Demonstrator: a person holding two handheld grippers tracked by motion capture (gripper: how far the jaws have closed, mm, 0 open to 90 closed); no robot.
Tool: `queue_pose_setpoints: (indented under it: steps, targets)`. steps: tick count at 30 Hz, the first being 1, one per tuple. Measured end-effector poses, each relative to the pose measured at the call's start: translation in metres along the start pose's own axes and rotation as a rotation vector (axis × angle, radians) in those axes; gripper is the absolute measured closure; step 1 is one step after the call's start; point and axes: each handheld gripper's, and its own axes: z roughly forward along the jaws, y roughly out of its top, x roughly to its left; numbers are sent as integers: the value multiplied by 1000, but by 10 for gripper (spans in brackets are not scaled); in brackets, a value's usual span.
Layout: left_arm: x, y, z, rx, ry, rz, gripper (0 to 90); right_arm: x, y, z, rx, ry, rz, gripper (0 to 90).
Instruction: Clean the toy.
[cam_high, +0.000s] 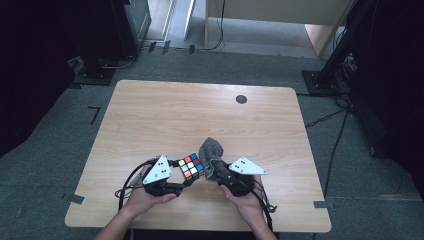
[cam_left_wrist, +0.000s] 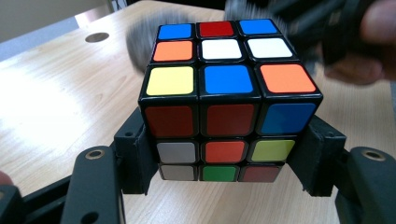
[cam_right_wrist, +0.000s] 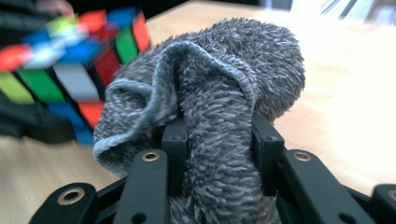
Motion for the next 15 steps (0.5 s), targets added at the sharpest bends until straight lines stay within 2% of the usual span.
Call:
queue_pose_setpoints:
  steps: [2,4,6,9,13,15]
  targets:
    - [-1,-1,1,10,4,13,341,1,3,-3,-20,-7,-11,661]
    - [-4,-2,4,23,4,31,340,2,9,-11,-71,-1,-22,661]
    - [-6,-1,5,20,-7,35,341,3,9,-12,-74,4,-19,661]
    - [-8,0,5,11,-16,40,340,6,4,-5,-42,41,-19,661]
    - [-8,-1,5,14,-12,42,340,5,-2,1,-12,62,6,661]
    - [-6,1,2,-7,-16,31,340,5,-5,4,18,61,6,661]
